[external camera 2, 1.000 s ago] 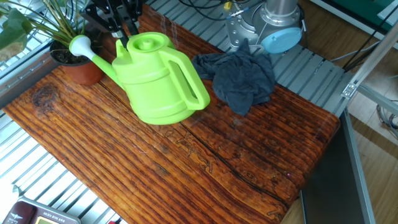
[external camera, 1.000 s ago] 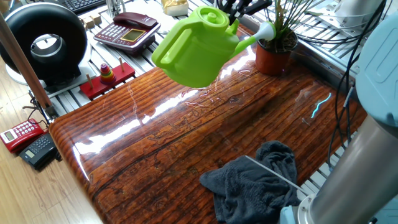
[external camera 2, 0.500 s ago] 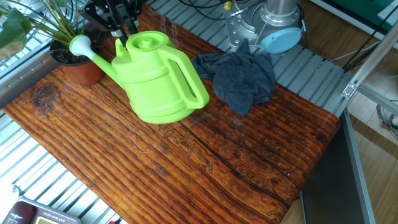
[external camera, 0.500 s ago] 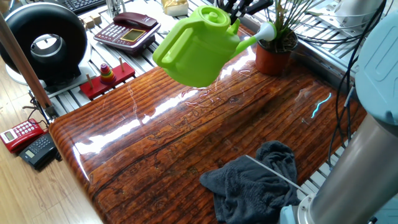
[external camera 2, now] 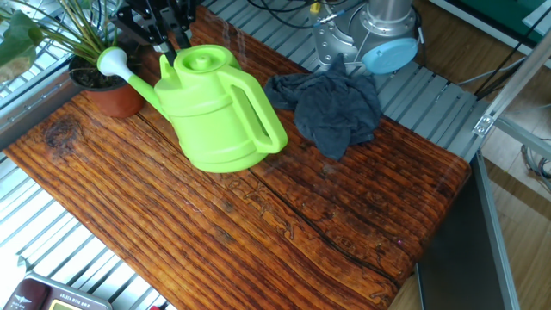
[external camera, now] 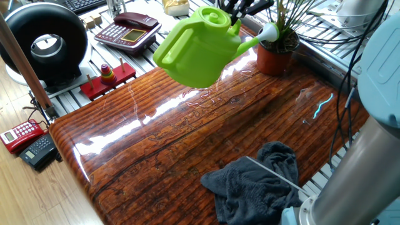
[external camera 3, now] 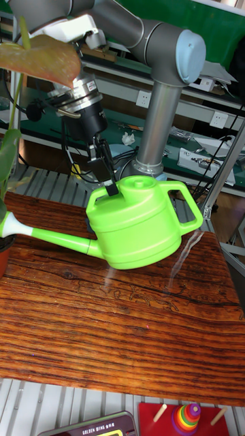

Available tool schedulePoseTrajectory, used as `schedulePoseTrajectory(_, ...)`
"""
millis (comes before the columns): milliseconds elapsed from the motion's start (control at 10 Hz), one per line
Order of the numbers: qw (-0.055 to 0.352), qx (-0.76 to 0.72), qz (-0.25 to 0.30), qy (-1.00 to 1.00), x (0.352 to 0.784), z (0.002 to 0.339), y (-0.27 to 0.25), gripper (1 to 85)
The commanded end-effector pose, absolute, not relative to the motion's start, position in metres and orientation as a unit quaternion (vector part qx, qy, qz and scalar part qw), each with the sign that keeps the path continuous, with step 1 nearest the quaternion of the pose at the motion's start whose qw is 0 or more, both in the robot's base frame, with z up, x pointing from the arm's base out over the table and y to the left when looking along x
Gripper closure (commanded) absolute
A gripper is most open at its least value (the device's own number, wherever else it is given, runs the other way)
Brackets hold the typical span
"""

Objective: Water the plant

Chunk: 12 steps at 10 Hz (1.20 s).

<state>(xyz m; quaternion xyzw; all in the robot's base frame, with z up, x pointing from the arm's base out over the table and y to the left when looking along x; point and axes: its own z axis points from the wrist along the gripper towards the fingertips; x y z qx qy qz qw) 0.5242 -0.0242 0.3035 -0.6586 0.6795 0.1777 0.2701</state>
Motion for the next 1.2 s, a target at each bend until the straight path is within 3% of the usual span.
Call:
schedulePoseTrajectory(0,0.266,-0.656,0.172,0.685,0.529,0.305,-0.022,84.7)
schedulePoseTrajectory(1100,0.244,-0.648,0.161,0.704,0.55,0.297,-0.013,84.7)
